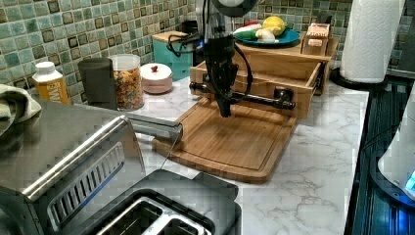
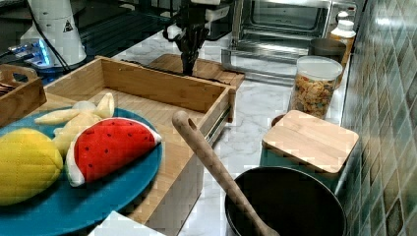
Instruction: Close the drawer.
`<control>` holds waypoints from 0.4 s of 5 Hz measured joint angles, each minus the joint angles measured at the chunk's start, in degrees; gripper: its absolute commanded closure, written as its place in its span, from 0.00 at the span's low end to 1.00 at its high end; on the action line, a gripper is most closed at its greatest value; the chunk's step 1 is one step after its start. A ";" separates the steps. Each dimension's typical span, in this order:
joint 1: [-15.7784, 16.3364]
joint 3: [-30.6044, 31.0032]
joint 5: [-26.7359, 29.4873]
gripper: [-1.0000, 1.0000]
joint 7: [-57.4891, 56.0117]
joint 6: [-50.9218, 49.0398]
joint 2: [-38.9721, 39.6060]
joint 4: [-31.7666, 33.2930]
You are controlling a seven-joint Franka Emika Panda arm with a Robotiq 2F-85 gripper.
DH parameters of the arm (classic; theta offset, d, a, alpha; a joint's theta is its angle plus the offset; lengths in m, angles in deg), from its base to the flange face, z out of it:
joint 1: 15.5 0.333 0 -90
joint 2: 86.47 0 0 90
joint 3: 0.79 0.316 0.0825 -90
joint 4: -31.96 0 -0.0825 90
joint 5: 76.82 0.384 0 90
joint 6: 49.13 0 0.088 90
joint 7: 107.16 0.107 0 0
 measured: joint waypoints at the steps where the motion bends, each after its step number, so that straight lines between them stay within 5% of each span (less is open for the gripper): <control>1: -0.07 -1.56 -0.36 1.00 0.00 0.00 0.75 0.90; 2: -0.14 -2.79 -0.38 1.00 0.25 2.77 0.19 2.46</control>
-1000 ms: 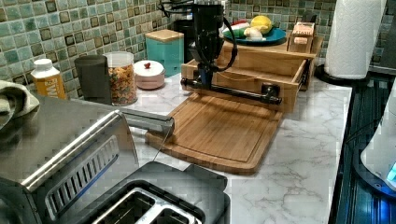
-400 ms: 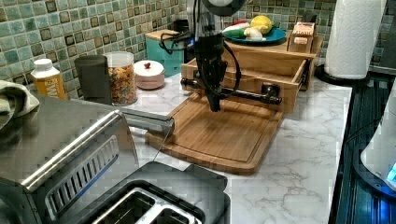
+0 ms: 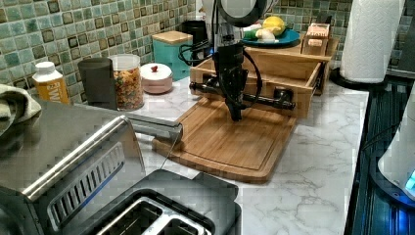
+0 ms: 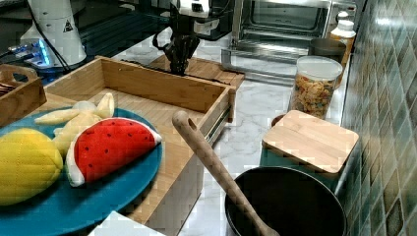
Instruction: Close the drawer.
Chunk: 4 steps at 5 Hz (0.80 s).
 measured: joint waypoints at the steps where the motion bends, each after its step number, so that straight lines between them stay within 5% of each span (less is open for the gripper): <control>1: -0.02 -0.53 0.00 1.00 0.00 3.19 -0.58 1.12; 4: -1.01 -1.73 -0.94 1.00 -10.30 2.18 -2.28 0.45</control>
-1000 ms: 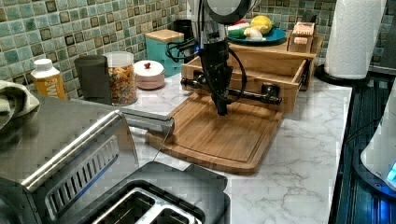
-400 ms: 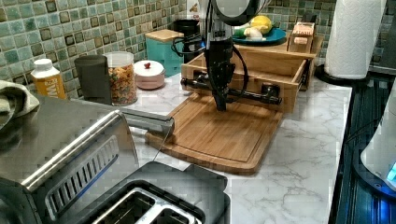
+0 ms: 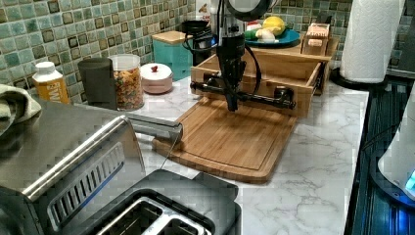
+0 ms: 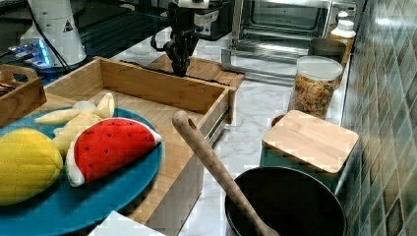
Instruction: Close the drawer.
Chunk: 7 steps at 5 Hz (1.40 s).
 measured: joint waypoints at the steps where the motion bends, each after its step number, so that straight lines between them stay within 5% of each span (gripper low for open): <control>1: -0.59 -1.62 0.01 1.00 -6.15 -2.43 0.87 -1.79; 2: -0.13 -5.45 0.76 1.00 -10.24 -5.68 3.33 -5.48; 4: -4.89 -12.12 7.18 1.00 -24.12 -7.27 12.43 -16.67; 5: -6.45 -16.34 6.36 1.00 -24.84 -7.36 13.11 -18.80; 7: -3.84 -19.01 1.08 1.00 -18.07 -10.10 10.21 -18.35</control>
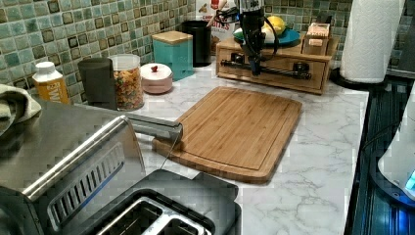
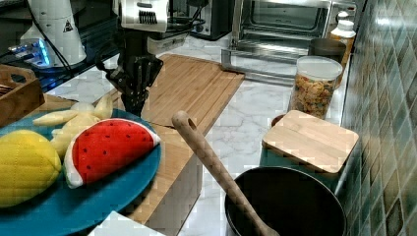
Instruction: Close the drawer.
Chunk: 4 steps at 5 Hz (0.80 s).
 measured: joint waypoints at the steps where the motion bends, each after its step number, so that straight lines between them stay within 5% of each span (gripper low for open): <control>1: -0.13 -0.32 0.00 1.00 0.00 -0.06 -0.48 0.22; 4: 0.09 -0.45 -0.11 1.00 0.00 -0.36 -0.52 0.22</control>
